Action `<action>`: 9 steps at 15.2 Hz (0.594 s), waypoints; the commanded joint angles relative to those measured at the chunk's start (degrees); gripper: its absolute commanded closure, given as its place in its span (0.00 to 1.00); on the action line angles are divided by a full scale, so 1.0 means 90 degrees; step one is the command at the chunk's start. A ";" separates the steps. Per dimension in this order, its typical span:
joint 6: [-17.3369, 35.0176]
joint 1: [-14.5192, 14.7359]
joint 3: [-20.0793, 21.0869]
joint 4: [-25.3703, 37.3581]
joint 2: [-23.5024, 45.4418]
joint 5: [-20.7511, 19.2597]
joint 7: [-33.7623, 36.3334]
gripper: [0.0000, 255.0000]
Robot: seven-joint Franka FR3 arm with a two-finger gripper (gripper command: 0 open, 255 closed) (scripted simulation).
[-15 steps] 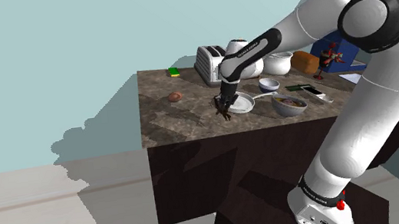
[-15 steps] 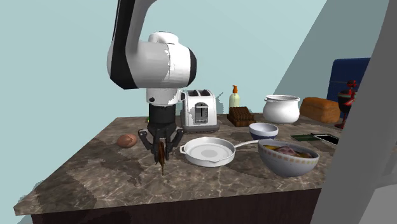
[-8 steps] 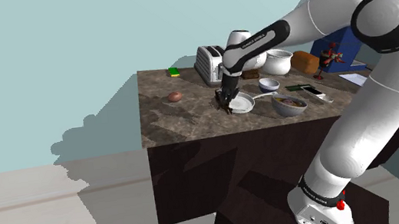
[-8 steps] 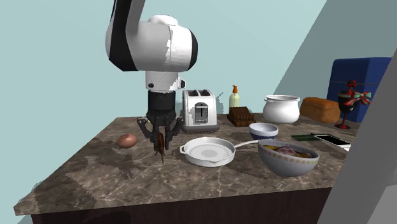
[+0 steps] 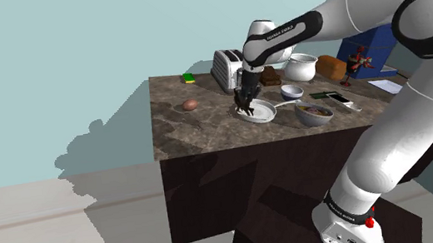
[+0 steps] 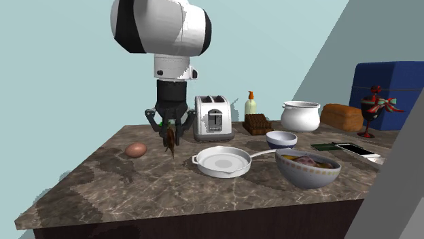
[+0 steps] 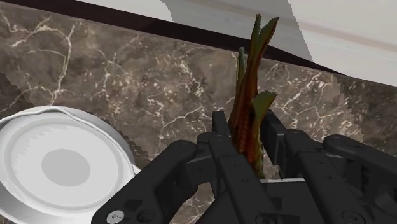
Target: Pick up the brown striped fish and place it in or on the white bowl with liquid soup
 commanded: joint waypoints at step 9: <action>-0.0416 -0.0366 -0.0432 -0.0136 -0.0533 -0.0217 -0.0643 1.00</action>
